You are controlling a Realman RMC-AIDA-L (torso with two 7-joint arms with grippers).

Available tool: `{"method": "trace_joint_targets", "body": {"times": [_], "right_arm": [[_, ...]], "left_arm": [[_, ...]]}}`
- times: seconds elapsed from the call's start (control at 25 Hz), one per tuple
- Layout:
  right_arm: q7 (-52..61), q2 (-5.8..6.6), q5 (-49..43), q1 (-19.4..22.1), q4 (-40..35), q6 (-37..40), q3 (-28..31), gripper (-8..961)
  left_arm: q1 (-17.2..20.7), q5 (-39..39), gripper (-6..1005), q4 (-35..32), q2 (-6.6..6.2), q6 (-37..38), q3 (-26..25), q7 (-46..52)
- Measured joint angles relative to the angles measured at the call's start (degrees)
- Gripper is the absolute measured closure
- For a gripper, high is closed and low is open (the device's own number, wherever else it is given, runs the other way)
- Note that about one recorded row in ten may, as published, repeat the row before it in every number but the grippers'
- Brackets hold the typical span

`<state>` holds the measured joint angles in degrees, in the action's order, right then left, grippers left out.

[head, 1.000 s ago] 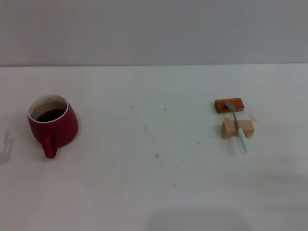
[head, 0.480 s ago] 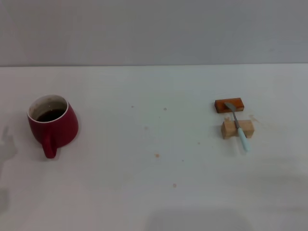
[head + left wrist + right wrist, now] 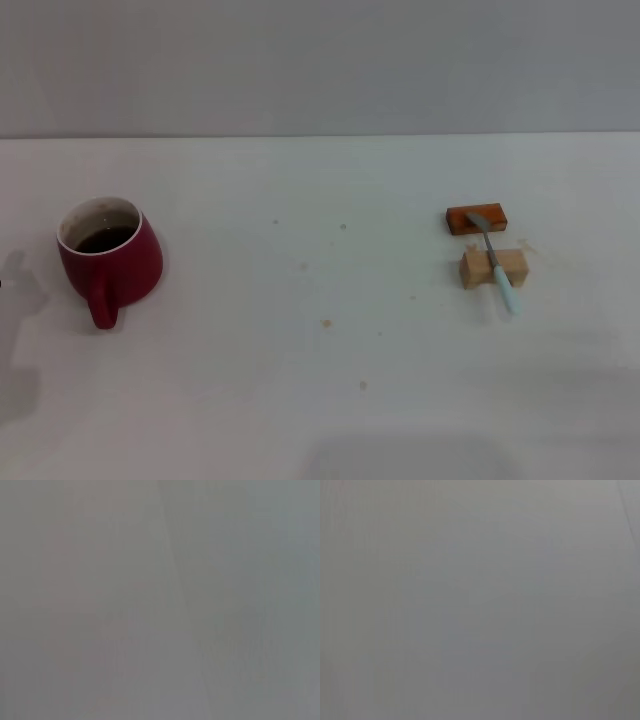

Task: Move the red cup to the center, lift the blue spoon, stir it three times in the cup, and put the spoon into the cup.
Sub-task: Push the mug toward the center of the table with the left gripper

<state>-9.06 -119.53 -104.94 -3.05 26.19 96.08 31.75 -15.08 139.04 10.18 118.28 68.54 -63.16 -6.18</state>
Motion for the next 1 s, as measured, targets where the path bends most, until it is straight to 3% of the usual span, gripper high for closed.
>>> {"method": "trace_joint_targets", "body": {"times": [0.32,0.56,1.0], "right_arm": [[0.0,0.0,0.0,0.08,0.1,0.58,-0.72,234],[0.0,-0.08,0.0,0.09,0.09,0.93,-0.88,237],[0.0,0.01,-0.17,0.5,0.48,1.53,-1.6,242]], "left_arm": [[-2.71,0.0,1001,-1.18,-0.08,-4.39,0.24,-7.87],[-5.19,0.03,1000,-1.25,-0.08,-10.47,0.83,-16.16],[-6.99,2.26,998,-3.15,-0.32,-12.54,1.73,-19.42]]}}
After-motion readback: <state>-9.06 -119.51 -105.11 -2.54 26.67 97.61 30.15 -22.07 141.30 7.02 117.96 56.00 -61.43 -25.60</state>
